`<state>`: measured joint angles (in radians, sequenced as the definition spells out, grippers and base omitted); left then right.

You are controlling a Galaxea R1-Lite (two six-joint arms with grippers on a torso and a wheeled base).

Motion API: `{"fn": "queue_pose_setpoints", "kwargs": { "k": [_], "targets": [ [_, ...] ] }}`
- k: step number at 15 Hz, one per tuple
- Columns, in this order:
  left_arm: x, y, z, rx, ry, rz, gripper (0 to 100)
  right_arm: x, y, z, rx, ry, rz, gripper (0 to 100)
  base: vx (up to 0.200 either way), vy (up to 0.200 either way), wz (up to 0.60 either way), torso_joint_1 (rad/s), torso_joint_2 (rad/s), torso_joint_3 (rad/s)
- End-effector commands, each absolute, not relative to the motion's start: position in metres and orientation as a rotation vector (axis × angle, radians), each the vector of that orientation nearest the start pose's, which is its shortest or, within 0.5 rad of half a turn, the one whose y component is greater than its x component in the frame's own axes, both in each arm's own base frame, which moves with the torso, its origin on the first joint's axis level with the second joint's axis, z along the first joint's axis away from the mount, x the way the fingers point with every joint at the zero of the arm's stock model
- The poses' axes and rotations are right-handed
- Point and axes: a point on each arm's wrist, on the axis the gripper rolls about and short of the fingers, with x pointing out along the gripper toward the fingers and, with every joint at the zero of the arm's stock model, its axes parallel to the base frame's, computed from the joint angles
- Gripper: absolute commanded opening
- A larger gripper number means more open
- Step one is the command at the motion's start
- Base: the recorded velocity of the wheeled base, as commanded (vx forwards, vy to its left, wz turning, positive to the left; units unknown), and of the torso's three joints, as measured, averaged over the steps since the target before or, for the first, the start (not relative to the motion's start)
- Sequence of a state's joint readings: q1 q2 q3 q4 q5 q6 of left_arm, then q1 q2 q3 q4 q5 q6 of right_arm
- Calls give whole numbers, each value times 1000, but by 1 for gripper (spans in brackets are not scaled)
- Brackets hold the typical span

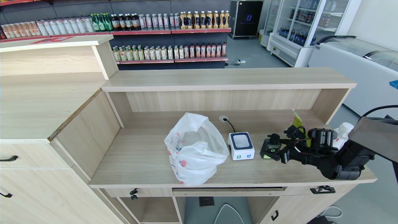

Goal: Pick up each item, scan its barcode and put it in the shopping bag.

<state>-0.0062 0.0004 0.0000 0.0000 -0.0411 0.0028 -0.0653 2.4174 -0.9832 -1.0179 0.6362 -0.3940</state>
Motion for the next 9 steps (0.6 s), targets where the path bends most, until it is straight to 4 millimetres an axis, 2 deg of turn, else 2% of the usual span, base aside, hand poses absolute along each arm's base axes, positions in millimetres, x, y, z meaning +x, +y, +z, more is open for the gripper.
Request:
{"fn": "queue_pose_setpoints", "kwargs": {
  "k": [1, 5, 6, 9],
  "targets": [
    [-23, -1, 76, 3, 1, -48, 100, 416, -11, -11, -232, 289, 639, 100, 0, 0, 0, 0, 0, 0],
    [-23, -1, 76, 3, 1, -48, 100, 421, -10, -13, -235, 281, 643, 100, 0, 0, 0, 0, 0, 0],
    [-23, -1, 76, 3, 1, -48, 100, 420, -10, -13, -234, 280, 646, 0, 0, 0, 0, 0, 0, 0],
    [-23, -1, 76, 3, 1, -48, 100, 419, -12, -13, -242, 281, 643, 0, 0, 0, 0, 0, 0, 0]
  ]
}}
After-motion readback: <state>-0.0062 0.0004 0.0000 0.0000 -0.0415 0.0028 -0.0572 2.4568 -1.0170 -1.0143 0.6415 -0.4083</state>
